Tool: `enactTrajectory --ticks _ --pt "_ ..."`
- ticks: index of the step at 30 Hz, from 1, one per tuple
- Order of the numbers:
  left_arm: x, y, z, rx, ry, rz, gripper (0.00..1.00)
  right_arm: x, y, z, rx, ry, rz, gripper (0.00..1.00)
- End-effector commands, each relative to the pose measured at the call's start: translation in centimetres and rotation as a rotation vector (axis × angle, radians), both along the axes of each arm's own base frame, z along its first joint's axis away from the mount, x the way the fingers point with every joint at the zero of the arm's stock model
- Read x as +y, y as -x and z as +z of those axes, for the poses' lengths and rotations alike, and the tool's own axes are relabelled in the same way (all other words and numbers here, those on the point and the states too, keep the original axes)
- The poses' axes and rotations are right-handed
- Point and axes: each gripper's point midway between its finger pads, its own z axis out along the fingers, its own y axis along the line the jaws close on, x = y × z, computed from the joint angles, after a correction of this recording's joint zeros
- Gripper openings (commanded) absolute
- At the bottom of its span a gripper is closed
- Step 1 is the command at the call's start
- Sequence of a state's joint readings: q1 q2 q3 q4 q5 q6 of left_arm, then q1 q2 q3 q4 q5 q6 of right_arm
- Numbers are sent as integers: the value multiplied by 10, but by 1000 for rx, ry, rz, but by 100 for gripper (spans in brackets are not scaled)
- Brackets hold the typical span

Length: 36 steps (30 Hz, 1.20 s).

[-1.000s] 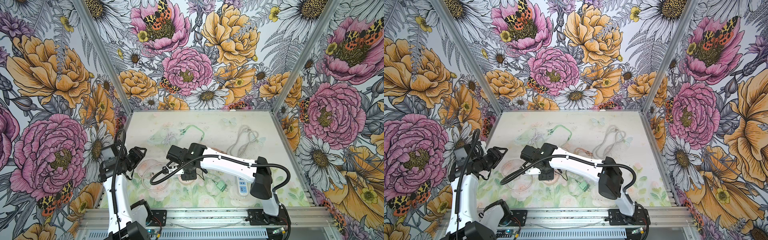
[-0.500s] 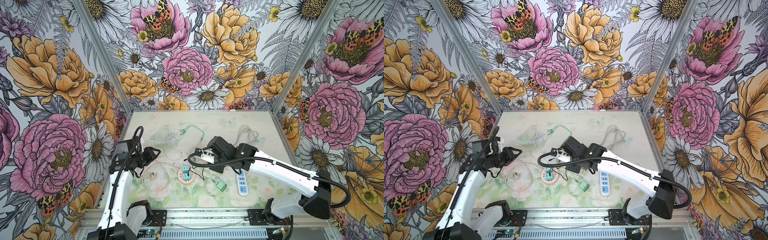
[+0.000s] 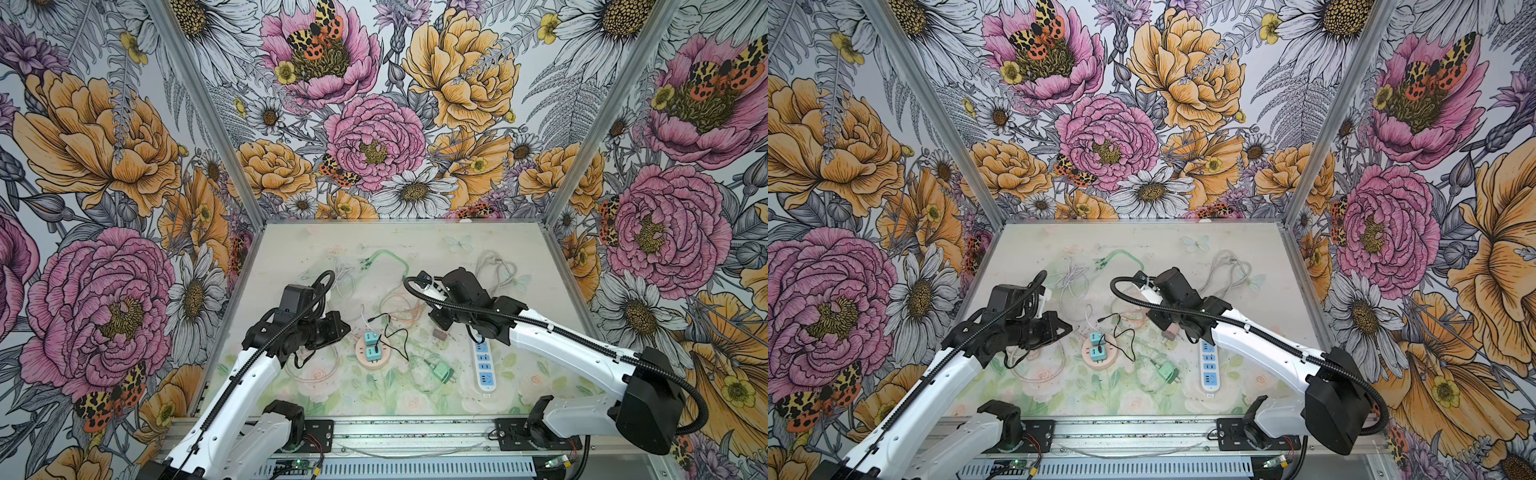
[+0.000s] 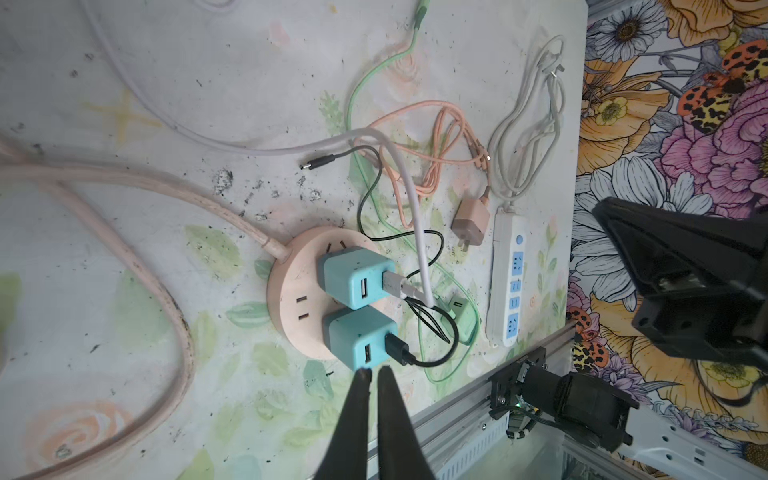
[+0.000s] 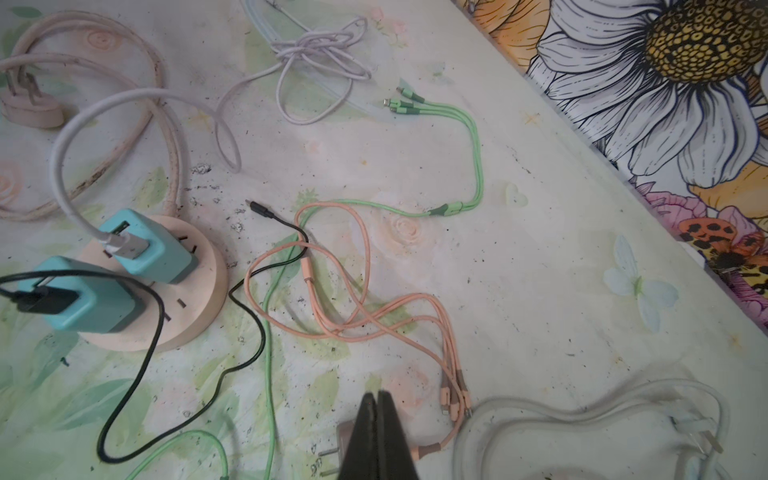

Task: Insert the plug

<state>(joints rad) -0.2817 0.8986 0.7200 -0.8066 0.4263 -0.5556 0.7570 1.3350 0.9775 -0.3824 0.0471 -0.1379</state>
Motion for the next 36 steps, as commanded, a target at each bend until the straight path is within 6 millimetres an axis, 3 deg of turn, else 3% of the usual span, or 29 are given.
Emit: enactTrajectory --ticks 1,9,21,32,36 --pt "-8 -10 -11 1 35 43 4 7 -14 10 -34 -72 -34 0" --pt "-32 -29 -25 -19 85 18 2 -14 -26 19 -78 -107 -120 0" --pt "-47 -35 -51 31 65 -25 1 -20 -26 16 -79 -107 -141 0" --pt "-40 -25 -80 106 21 2 1 -24 -24 11 -74 -96 -151 0" --pt "-35 -28 -77 85 10 32 1 -26 -23 10 -75 -95 -150 0"
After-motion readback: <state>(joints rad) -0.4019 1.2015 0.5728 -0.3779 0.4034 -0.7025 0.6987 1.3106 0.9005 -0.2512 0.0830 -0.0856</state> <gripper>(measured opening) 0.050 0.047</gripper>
